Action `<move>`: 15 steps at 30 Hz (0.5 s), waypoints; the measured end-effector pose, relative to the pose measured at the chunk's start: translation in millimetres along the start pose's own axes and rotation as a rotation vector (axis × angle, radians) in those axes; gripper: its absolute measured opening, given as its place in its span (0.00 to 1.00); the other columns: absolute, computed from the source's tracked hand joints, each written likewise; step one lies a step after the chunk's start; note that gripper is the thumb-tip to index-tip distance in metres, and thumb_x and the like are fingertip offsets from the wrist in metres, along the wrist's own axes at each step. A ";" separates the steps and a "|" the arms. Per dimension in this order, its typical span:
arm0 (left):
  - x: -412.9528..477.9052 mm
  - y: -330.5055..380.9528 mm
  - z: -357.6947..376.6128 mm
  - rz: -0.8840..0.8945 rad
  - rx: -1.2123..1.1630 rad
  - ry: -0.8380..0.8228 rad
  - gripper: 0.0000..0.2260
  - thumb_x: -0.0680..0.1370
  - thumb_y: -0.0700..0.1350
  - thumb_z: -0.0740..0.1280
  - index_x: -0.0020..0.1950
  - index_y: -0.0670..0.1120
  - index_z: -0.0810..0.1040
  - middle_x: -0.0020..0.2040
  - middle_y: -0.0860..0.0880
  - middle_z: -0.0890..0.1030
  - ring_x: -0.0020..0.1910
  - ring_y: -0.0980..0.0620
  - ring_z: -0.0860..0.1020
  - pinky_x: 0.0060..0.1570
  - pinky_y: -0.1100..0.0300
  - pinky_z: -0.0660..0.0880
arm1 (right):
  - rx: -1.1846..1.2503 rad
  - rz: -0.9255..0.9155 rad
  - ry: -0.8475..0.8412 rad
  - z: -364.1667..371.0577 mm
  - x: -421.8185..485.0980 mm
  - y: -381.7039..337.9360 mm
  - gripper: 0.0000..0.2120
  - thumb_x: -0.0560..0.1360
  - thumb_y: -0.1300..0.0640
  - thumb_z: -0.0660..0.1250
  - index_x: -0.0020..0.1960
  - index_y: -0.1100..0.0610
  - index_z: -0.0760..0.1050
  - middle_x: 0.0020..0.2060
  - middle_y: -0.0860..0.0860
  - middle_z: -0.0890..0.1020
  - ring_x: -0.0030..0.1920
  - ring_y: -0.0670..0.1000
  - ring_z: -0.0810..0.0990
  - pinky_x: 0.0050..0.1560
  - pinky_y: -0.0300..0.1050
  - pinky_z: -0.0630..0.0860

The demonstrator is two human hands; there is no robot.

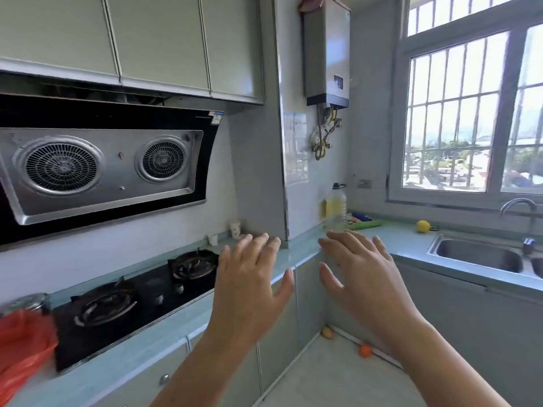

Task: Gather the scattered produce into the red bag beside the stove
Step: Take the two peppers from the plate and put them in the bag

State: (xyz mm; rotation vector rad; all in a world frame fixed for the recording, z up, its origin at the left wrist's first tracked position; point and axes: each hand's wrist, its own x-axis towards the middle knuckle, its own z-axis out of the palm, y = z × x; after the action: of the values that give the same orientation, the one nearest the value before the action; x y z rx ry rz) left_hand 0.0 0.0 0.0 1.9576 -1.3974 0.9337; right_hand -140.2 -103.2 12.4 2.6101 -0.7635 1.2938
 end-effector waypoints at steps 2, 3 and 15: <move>4.1 16.7 8.6 0.016 -0.033 0.003 0.23 0.73 0.55 0.56 0.59 0.43 0.78 0.57 0.45 0.80 0.58 0.43 0.76 0.58 0.42 0.70 | -0.033 0.011 0.014 -5.6 -5.2 13.7 0.20 0.69 0.48 0.56 0.53 0.55 0.79 0.51 0.51 0.82 0.54 0.54 0.79 0.55 0.61 0.73; 4.5 24.8 14.9 0.030 -0.041 0.011 0.22 0.73 0.54 0.57 0.58 0.43 0.78 0.57 0.45 0.80 0.57 0.43 0.77 0.57 0.42 0.70 | -0.057 0.017 0.025 -6.9 -9.6 23.1 0.21 0.70 0.47 0.55 0.53 0.54 0.79 0.51 0.50 0.82 0.54 0.54 0.79 0.55 0.61 0.73; -6.4 102.1 84.9 0.096 -0.273 -0.070 0.22 0.73 0.54 0.57 0.59 0.42 0.77 0.57 0.44 0.80 0.58 0.43 0.76 0.57 0.41 0.71 | -0.167 0.161 -0.011 -19.6 -68.9 106.1 0.19 0.70 0.48 0.56 0.53 0.55 0.78 0.51 0.51 0.81 0.54 0.55 0.78 0.56 0.62 0.73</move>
State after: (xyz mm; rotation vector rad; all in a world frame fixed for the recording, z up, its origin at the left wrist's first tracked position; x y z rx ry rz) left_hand -80.0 -92.5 -52.1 1.7461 -1.5803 0.6794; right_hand -241.2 -162.0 -39.9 2.4688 -1.0540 1.1970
